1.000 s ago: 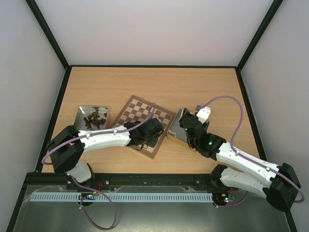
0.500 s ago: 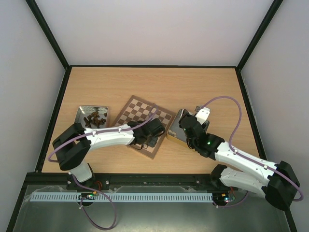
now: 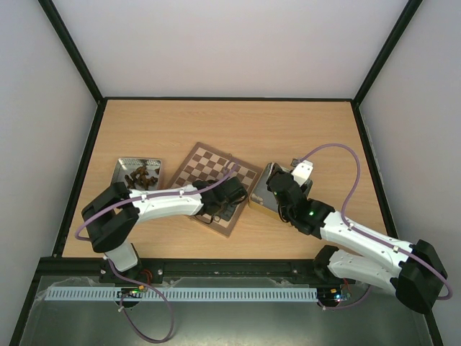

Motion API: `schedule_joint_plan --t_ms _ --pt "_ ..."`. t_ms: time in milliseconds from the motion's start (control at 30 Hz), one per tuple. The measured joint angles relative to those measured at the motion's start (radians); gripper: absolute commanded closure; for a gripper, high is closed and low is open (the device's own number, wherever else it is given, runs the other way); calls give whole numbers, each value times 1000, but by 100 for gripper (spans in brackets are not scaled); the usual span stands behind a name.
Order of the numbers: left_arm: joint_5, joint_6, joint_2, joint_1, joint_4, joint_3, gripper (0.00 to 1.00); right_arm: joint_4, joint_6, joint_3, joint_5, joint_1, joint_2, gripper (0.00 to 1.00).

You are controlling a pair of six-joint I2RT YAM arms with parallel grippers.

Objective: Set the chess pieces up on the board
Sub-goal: Place the chess piece on the chessboard, then adjust the chess piece on the chessboard.

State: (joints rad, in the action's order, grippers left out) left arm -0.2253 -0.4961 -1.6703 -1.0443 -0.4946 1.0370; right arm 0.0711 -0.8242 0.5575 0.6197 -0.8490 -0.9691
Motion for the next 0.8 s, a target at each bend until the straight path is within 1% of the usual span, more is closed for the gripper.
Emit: schedule_joint_plan --t_ms 233,467,600,800 --pt "8 0 3 0 -23 0 76 0 -6 0 -3 0 0 40" --pt "12 3 35 6 -38 23 77 0 -14 0 -9 0 0 40" --pt "22 10 40 18 -36 25 73 1 -15 0 -10 0 0 40" --pt "39 21 39 31 -34 25 74 6 -19 0 -13 0 0 40"
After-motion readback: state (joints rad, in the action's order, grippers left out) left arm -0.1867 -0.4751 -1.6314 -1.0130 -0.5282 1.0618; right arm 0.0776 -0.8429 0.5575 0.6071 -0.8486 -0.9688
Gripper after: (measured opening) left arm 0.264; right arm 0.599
